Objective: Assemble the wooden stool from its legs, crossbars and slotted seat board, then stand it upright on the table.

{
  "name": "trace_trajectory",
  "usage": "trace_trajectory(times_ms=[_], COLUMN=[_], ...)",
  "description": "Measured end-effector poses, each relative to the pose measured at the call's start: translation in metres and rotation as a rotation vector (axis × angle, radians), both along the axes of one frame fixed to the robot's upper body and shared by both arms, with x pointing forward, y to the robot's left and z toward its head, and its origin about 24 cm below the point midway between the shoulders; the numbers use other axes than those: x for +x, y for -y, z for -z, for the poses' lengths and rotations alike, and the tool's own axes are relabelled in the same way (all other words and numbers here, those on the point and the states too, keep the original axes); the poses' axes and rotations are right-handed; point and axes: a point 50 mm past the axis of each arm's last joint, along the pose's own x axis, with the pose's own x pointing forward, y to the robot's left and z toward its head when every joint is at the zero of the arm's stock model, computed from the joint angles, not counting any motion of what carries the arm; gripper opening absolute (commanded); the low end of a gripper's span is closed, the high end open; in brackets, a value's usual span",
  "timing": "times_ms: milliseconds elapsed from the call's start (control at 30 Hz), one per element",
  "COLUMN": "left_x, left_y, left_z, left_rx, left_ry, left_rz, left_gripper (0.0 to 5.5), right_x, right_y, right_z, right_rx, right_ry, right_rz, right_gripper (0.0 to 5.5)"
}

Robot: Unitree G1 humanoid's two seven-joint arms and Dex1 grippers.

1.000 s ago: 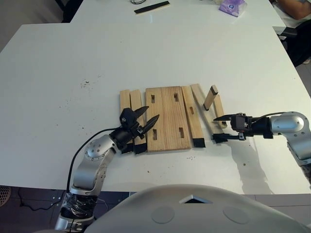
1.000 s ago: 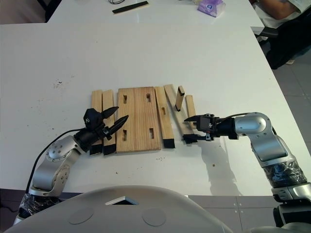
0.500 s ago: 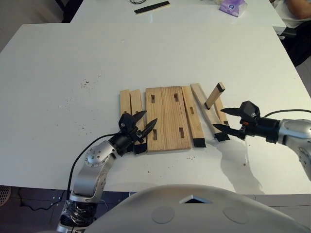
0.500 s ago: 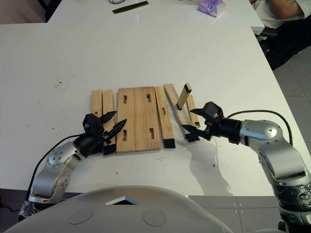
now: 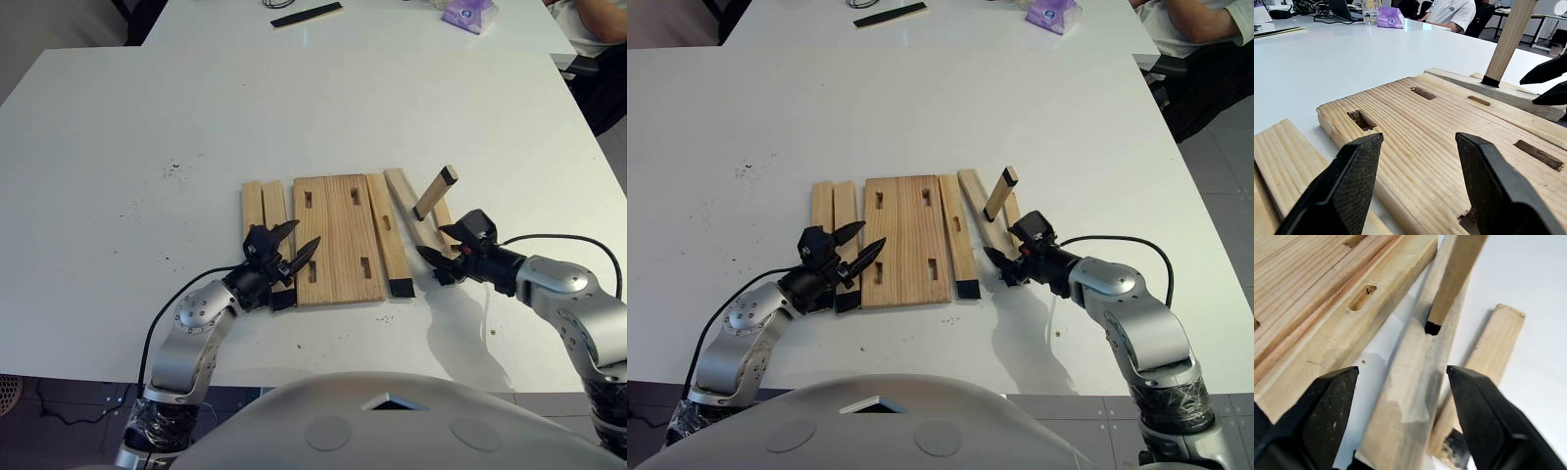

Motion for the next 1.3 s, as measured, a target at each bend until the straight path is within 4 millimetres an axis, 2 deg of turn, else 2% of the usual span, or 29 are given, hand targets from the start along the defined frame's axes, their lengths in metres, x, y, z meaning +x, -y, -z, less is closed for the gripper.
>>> trace_trajectory(times_ms=[533, 867, 1067, 1167, 1300], left_x=[-0.002, 0.0, -0.001, -0.002, -0.002], left_y=[0.001, -0.002, -0.003, -0.004, -0.006], left_z=[0.002, 0.004, 0.006, 0.008, 0.009], left_rx=[0.01, 0.025, 0.033, 0.038, 0.03], left_ry=[-0.013, -0.021, -0.023, -0.025, -0.034], left_rz=[0.021, 0.024, 0.022, 0.018, 0.001], left_gripper=[2.76, 2.76, 2.76, 2.76, 2.76], right_x=[0.006, 0.009, 0.009, 0.013, 0.032], right_y=[0.003, -0.002, -0.006, -0.006, -0.008], right_z=[0.016, 0.023, 0.023, 0.02, -0.005], right_rx=[-0.001, 0.008, 0.031, 0.049, 0.148], right_ry=[0.01, -0.007, -0.018, -0.011, 0.09], right_rz=[0.054, 0.092, 0.125, 0.151, 0.161], right_gripper=[3.33, 2.02, 2.02, 2.02, 2.02])
